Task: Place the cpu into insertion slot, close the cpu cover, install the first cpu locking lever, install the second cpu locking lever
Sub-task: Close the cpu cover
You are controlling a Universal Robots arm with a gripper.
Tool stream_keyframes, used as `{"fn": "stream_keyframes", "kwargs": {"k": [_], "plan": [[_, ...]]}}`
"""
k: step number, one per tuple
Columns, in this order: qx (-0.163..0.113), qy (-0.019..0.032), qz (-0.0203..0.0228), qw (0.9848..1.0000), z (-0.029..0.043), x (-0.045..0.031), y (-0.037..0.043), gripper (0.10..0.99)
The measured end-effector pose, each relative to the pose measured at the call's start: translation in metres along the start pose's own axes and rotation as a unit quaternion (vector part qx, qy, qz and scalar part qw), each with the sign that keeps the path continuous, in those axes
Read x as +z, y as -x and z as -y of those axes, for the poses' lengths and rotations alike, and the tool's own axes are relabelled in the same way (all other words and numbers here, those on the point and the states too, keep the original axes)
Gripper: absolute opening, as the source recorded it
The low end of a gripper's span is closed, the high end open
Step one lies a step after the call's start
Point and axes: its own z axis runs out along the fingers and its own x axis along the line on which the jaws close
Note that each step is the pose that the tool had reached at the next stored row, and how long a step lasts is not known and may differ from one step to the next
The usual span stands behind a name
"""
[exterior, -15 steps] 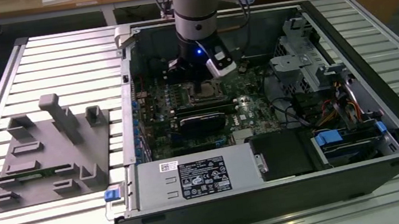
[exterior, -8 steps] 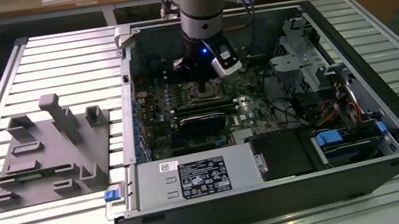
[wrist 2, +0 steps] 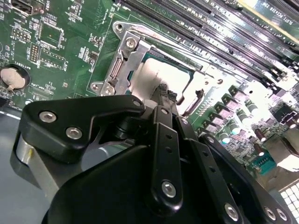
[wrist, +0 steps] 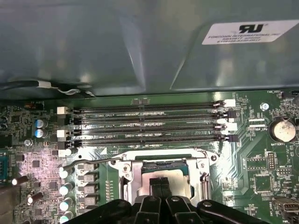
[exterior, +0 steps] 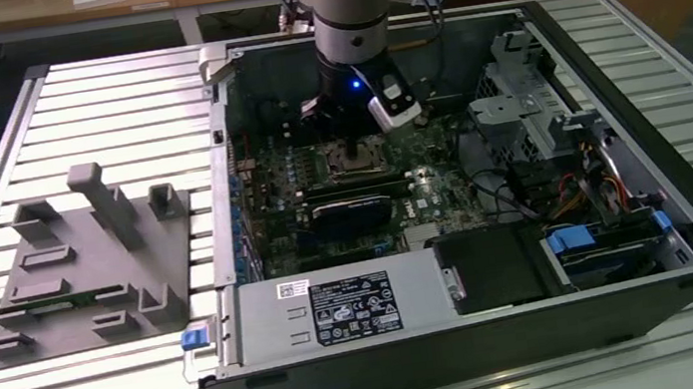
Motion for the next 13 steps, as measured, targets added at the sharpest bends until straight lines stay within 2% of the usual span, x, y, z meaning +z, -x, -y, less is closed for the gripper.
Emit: {"fn": "stream_keyframes", "kwargs": {"k": [6,13], "plan": [[0.000,-0.0002,0.0000,1.0000,0.0035,0.0002,0.0002,0.106],[0.000,-0.0003,0.0000,1.0000,0.0052,0.0039,0.0004,0.106]]}}
